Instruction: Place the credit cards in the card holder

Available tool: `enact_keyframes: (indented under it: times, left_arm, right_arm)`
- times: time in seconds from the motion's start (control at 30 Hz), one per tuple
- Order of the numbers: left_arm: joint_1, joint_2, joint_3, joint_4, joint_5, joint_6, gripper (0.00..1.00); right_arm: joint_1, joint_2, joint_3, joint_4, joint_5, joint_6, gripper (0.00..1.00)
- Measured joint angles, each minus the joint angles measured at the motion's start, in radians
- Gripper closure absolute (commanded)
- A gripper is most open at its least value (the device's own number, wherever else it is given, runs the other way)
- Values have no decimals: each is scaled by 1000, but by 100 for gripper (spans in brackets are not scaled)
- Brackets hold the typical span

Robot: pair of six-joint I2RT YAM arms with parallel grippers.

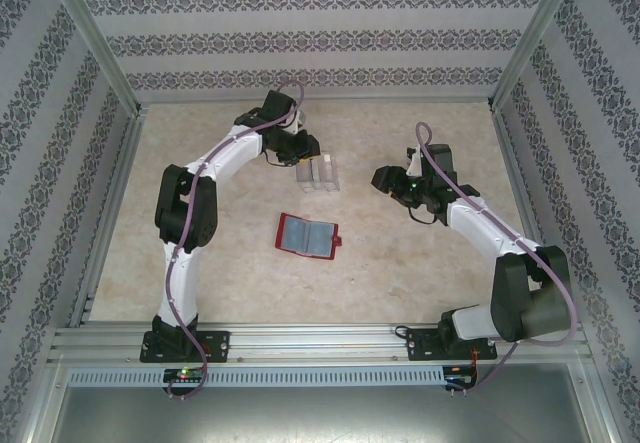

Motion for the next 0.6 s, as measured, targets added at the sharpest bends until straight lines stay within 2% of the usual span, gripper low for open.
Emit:
enact_keyframes:
  times: [0.33,0.43,0.6]
  left_arm:
    - [0,18,5,-67,-100,11,61]
    - [0,18,0,-75,-137,11,60]
    - [0,18,-2,-77,-135,11,60]
  right_arm:
    - [0,0,0,0,-1,0,45]
    - [0,2,0,0,-1,0,45]
    - [-2,11,0,0,-6,0,45]
